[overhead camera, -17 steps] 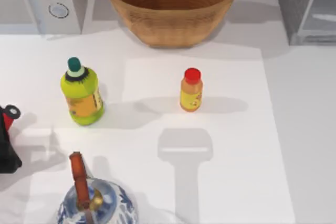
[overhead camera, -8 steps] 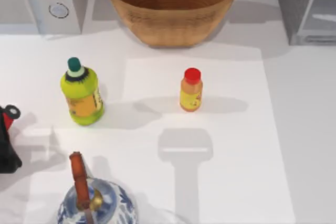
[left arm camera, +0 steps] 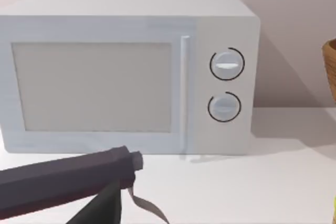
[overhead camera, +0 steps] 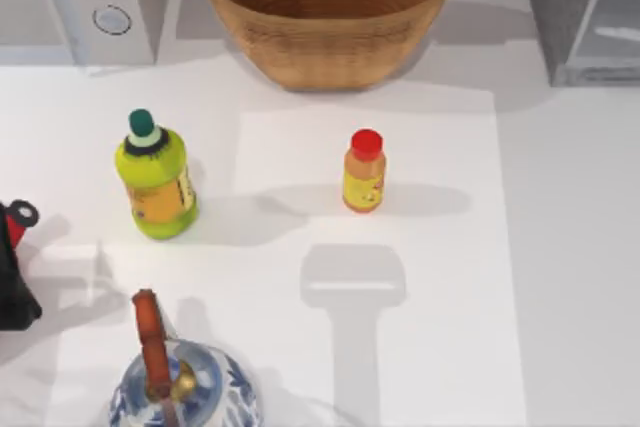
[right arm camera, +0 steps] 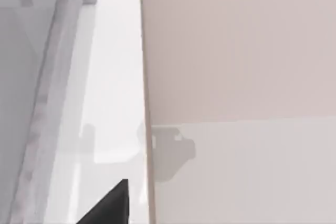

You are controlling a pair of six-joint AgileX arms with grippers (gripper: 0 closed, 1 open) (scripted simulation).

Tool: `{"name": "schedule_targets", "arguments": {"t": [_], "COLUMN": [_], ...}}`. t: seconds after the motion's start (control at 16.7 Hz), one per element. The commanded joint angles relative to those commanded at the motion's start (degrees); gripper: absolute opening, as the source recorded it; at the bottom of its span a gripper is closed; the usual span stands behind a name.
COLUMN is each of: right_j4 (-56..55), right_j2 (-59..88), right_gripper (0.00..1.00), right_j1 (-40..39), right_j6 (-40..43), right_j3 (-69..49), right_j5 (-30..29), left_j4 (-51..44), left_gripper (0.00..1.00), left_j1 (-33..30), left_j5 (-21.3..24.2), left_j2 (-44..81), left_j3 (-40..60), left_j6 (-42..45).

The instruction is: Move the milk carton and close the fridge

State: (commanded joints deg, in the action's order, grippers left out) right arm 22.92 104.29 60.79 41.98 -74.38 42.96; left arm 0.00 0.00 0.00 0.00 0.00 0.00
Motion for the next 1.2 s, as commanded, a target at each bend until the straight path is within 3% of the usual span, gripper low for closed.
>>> {"name": "schedule_targets", "arguments": {"t": [0.24,0.72,0.96,1.2], "right_j4": [-6.7,-8.4,-13.7,-19.6], "right_j2": [0.3,-1.0,-4.6,-8.4], "right_gripper": [1.0,1.0,1.0,1.0], "right_j1": [-7.4,-9.0,-19.1,-34.7], "right_j6": [-6.7,-8.0,-14.2,-24.3], "right_j3": [0.5,0.8,1.9,6.1], "right_j5": [-1.2,-2.4,-9.9,-22.3], "left_j4": [0.0,0.0,0.0,0.0], "left_gripper": [1.0,1.0,1.0,1.0], "left_j1": [0.0,0.0,0.0,0.0], "left_j5": [0.0,0.0,0.0,0.0], "left_j2": [0.0,0.0,0.0,0.0], "left_j3": [0.0,0.0,0.0,0.0], "left_j6": [0.0,0.0,0.0,0.0]}}
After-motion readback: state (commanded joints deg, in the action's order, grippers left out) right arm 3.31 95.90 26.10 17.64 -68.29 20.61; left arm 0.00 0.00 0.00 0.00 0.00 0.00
